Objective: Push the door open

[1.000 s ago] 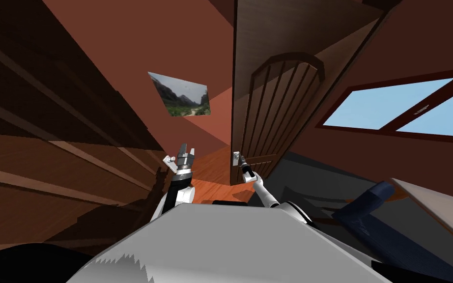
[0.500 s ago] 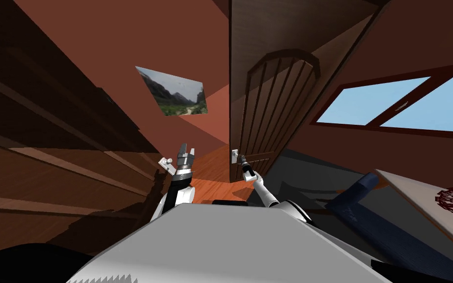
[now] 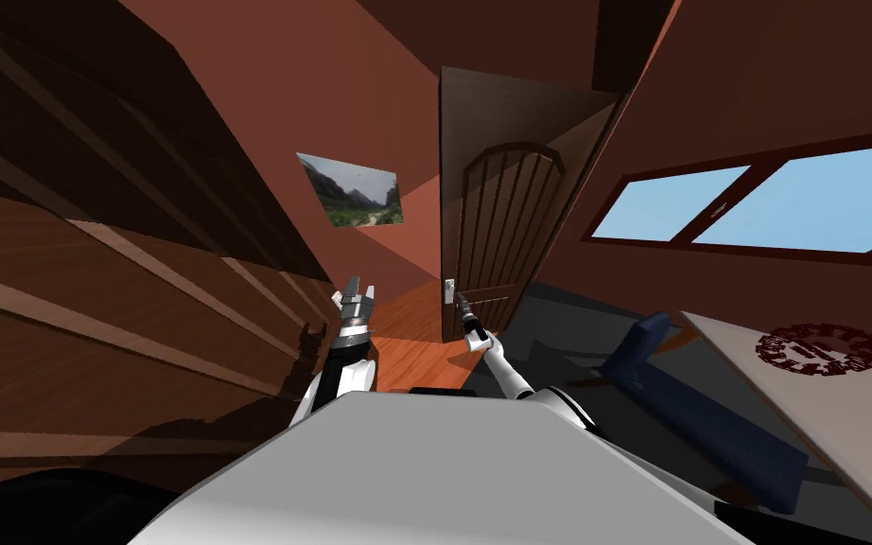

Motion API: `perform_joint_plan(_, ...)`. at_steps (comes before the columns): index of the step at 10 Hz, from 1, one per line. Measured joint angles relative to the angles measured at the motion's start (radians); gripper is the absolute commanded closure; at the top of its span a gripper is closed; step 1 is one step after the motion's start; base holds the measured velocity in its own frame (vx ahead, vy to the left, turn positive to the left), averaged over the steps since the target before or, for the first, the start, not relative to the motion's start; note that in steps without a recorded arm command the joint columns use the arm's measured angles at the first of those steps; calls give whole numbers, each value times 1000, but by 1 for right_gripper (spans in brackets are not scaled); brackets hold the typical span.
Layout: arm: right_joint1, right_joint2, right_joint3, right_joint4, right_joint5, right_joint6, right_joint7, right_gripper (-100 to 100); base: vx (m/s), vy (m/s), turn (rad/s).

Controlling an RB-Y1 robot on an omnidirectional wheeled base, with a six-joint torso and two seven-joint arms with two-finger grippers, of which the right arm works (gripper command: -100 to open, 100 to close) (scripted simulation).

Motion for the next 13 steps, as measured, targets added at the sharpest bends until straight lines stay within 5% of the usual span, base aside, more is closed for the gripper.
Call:
perform_joint_plan(9,2,-4,-16,12,-1,-25,7,-100,189,41,22)
perform_joint_plan(10,2,-4,-16,12,-1,-25,7,100,-10,-5,-6)
perform_joint_plan(13,1,-4,-16,12,-1,-25,7,100,-29,-10,3)
